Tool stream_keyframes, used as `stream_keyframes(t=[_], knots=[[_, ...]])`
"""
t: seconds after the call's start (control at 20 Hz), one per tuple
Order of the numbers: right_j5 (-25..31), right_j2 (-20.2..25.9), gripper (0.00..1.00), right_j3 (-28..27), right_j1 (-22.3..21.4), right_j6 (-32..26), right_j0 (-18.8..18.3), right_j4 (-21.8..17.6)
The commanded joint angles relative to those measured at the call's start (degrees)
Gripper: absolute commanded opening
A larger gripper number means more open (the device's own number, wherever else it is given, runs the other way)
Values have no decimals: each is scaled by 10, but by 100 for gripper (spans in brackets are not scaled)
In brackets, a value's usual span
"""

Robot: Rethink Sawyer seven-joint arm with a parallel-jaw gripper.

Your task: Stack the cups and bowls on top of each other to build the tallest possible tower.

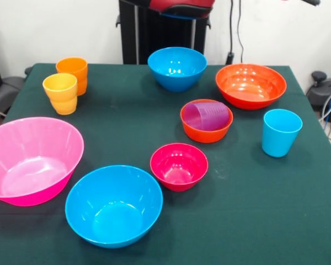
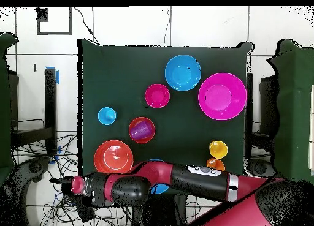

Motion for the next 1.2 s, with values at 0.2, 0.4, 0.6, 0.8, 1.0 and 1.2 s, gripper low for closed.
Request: stream_keyframes(t=[0.2,0.4,0.6,0.8,1.0,1.2], knots=[[213,84,100,-53,-55,-76,-40,63],[284,121,100,-82,-103,-88,-39,93],[276,129,100,-79,-165,-45,-35,89],[243,85,100,-78,-272,13,-22,53],[238,88,100,-53,-359,45,-30,69],[247,111,100,-31,-437,55,-58,103]])
